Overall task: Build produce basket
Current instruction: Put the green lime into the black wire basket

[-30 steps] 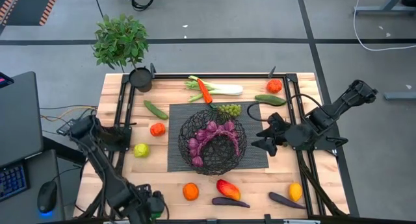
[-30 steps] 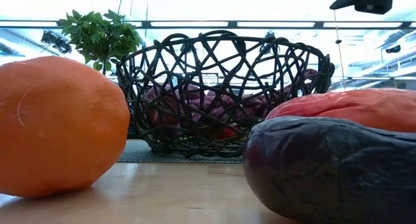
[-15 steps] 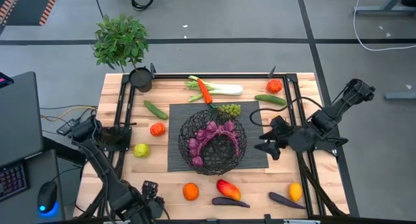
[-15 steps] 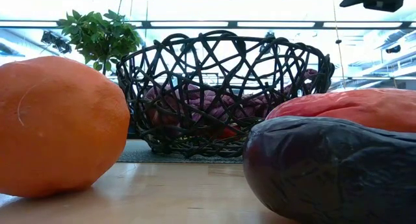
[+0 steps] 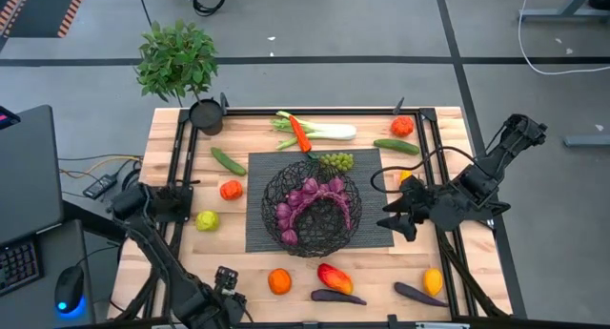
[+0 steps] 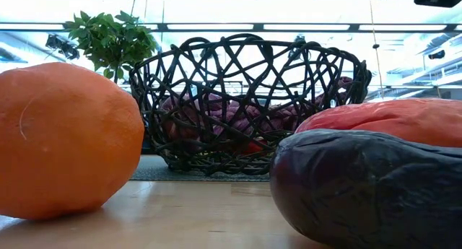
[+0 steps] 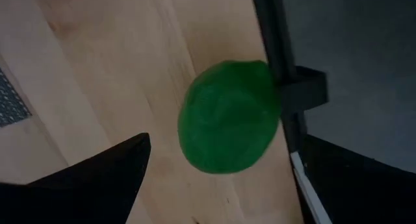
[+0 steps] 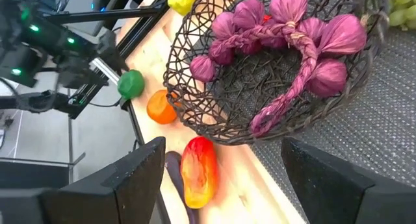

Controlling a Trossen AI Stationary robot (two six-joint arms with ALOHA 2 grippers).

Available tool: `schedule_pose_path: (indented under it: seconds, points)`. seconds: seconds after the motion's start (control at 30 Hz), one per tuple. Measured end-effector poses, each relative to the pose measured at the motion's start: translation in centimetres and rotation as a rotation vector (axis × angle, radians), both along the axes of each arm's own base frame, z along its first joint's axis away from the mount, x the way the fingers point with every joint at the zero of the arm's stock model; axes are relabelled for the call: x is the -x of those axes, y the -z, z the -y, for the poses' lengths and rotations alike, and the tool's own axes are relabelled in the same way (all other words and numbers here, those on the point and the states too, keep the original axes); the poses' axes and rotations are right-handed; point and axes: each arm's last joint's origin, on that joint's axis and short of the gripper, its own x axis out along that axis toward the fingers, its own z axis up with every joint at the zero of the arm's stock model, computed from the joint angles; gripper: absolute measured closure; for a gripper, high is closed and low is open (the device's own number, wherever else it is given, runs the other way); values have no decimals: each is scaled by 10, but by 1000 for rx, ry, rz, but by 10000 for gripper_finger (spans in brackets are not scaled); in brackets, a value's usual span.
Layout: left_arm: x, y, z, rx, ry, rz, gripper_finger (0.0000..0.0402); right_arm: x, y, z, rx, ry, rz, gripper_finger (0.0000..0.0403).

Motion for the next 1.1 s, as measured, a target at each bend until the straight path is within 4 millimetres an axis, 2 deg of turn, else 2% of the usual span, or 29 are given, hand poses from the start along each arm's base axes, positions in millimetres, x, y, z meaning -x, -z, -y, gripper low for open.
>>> schedule_pose_path:
  seconds: [0.27,0.43,0.63,0.93,1.1]
  points:
    - [-5,27,6,-54,2,-54,1,4,0,-5,-23,-18,-3,91]
    - [-4,37,9,-50,68,-111,1,5,0,-6,-35,-15,-5,91]
    - [-5,38,8,-56,127,-111,1,5,1,-6,-32,-15,-8,91]
    - [-5,41,4,-75,114,-130,2,6,1,-6,-26,-17,-12,91]
    - [-11,43,0,-83,94,-136,23,6,1,-6,-32,-19,-15,91]
